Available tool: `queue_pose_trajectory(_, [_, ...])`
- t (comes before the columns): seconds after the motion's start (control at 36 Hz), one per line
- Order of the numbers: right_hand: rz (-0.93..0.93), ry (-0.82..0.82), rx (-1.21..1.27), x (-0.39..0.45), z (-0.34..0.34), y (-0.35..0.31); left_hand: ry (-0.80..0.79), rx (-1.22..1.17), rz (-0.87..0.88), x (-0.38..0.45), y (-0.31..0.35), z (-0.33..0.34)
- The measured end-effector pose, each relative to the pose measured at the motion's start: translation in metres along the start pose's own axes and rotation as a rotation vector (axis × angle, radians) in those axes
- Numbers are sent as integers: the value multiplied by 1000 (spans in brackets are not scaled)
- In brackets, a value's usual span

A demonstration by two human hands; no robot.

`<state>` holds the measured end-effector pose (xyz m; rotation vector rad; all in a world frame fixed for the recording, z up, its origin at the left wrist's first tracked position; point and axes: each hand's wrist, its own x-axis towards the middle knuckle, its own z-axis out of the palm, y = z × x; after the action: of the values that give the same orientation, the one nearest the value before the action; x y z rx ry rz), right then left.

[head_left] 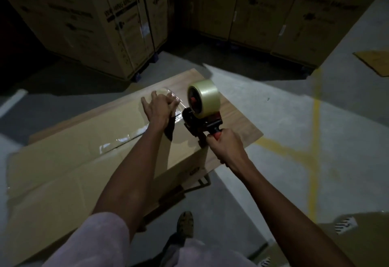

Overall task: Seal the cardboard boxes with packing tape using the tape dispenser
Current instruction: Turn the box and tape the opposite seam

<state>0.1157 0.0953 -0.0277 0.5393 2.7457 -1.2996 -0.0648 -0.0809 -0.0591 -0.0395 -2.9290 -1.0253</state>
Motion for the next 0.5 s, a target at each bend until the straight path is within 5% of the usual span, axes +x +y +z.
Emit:
queue_pose_trajectory(0.14, [42,42,76,-31,-4,31,-44,269,16,-8,11,-9])
queue_pose_trajectory(0.5, [-1,33,63,-54,-21,23,29,90,-21,-81,27,14])
